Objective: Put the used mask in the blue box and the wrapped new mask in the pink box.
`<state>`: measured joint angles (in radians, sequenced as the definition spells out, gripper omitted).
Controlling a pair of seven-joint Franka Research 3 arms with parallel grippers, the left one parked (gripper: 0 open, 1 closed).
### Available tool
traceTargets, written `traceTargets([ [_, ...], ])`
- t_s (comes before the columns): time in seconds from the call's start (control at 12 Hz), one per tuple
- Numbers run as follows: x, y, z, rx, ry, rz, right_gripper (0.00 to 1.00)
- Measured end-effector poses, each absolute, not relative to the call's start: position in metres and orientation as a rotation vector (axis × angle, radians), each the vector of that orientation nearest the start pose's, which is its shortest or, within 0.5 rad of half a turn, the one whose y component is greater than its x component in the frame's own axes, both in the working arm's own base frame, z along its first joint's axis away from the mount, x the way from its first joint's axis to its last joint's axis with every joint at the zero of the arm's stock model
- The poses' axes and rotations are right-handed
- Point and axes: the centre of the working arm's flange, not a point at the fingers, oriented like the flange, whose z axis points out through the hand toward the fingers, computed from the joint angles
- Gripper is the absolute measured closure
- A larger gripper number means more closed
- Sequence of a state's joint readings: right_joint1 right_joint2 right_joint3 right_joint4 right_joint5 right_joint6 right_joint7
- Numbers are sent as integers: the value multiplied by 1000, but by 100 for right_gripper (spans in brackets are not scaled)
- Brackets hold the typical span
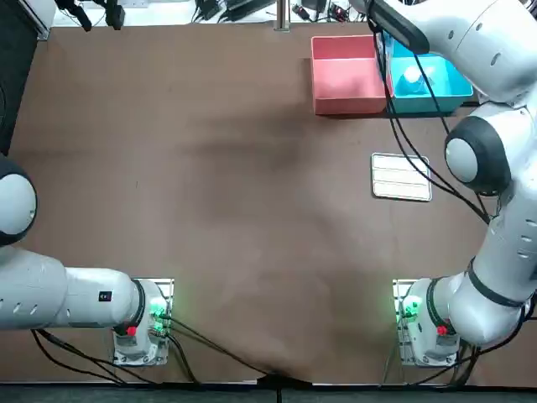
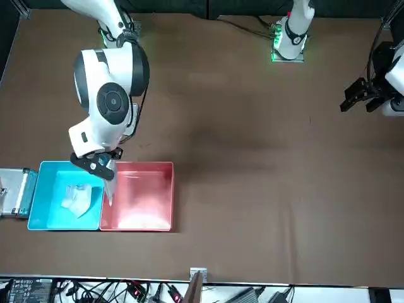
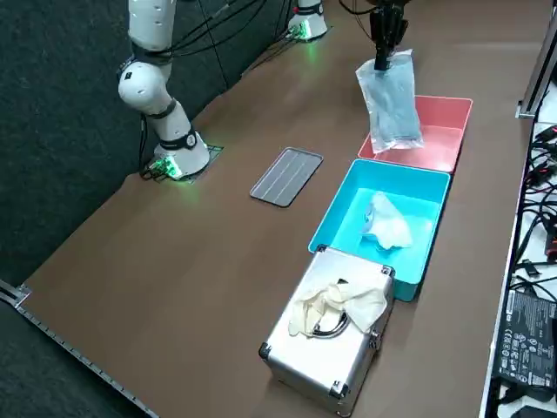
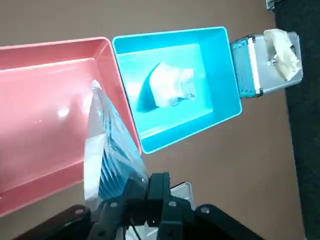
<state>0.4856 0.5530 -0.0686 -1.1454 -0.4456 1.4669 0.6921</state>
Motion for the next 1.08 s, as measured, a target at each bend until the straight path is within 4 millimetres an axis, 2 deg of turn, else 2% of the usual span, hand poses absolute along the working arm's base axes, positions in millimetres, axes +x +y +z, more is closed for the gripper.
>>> traceTargets([
  [0.17, 647, 251, 473, 2593, -390, 88, 99],
  [0.42, 648, 262, 448, 2571, -422, 68, 99],
  [0.67, 651, 261, 424, 2542, -505, 51, 99],
  [0.83, 654, 259, 402, 2516, -565, 30, 99],
  [0.92, 657, 258, 378, 2491, -576, 3, 98],
  [1.08, 658, 259, 366, 2481, -580, -9, 97],
])
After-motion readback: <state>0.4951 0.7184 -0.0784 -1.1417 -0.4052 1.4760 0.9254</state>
